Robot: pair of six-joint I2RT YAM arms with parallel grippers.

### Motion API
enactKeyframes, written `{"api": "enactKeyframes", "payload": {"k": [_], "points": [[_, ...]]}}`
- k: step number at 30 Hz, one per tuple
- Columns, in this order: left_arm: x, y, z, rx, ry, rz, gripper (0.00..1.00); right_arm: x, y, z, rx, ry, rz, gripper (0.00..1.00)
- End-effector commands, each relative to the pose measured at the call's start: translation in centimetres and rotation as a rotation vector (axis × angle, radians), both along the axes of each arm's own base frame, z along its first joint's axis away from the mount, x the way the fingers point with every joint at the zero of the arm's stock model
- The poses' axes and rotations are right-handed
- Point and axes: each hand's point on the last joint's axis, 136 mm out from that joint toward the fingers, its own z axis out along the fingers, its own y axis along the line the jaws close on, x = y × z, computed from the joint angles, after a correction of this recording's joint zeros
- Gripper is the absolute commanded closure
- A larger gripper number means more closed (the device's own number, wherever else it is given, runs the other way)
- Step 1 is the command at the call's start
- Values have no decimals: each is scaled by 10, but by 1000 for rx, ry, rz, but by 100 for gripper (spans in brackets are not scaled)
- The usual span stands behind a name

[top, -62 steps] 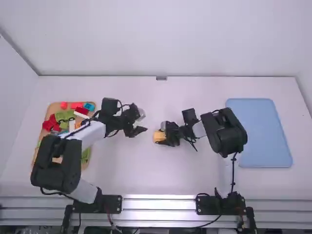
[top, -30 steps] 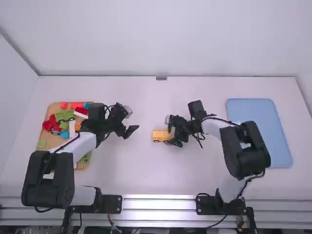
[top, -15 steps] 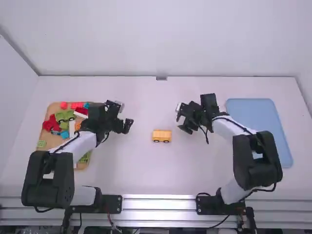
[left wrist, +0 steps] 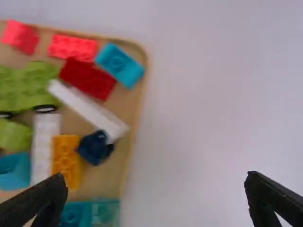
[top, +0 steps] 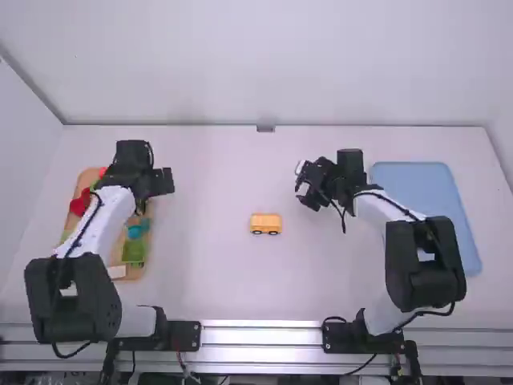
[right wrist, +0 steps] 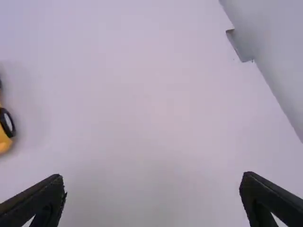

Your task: Assemble lego blocks to make yellow taxi

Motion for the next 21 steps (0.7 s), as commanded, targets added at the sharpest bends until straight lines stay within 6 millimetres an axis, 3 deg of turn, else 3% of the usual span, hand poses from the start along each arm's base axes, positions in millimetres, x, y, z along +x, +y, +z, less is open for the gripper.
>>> {"api": "enactKeyframes", "payload": {"k": [1,5,14,21], "points": [[-7,33,19,26,-28,103,1,-1,10,10,9,-24,25,1],[-17,60,13,-51,3,156,1,-4,17,10,0,-36,53,1],[-20,83,-11,-181,134,131,1,-2,23,14,-5,-70,78,2],[-18,88,-46,-220,326,77,5,-1,22,14,3,-64,68,1]]}}
